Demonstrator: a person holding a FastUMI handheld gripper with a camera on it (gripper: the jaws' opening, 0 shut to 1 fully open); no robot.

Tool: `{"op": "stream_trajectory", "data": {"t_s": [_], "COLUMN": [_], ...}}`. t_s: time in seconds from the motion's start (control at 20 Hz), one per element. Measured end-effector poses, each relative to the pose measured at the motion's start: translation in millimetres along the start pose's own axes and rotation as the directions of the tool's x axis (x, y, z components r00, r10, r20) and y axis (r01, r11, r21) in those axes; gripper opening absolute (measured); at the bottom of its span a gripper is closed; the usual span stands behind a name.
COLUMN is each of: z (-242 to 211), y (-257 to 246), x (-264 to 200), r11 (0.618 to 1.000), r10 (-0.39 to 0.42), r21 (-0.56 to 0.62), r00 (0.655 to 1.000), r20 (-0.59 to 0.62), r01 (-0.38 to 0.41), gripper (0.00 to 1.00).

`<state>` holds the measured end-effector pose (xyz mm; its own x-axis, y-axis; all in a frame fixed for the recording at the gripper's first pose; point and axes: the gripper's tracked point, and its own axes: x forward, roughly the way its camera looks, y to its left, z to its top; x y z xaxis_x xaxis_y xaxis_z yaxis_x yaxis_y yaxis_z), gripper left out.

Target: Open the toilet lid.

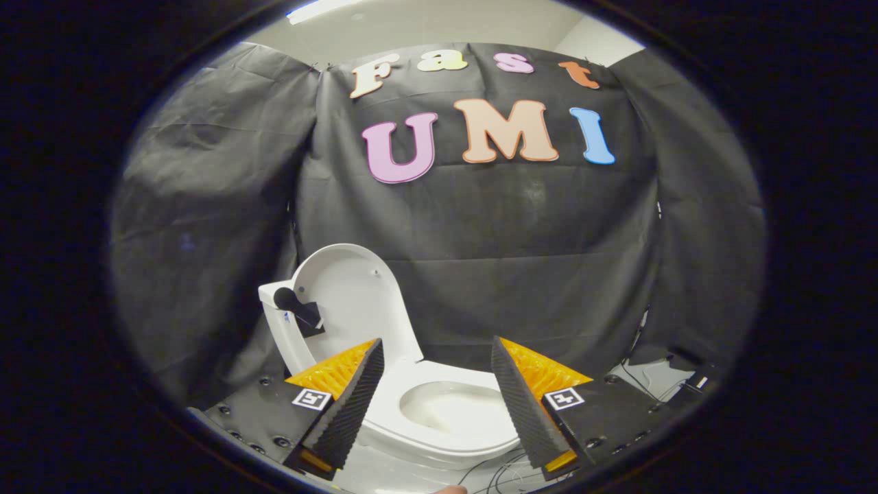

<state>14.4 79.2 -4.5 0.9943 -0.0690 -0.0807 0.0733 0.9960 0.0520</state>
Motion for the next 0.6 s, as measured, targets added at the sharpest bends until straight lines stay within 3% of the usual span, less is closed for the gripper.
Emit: {"op": "stream_trajectory", "data": {"t_s": [0.6], "z": [-17], "y": [-41], "x": [-12], "r11": [0.999], "r10": [-0.025], "r21": [0.025], "r00": [0.999], "r20": [-0.046], "r01": [0.026], "gripper": [0.96]}}
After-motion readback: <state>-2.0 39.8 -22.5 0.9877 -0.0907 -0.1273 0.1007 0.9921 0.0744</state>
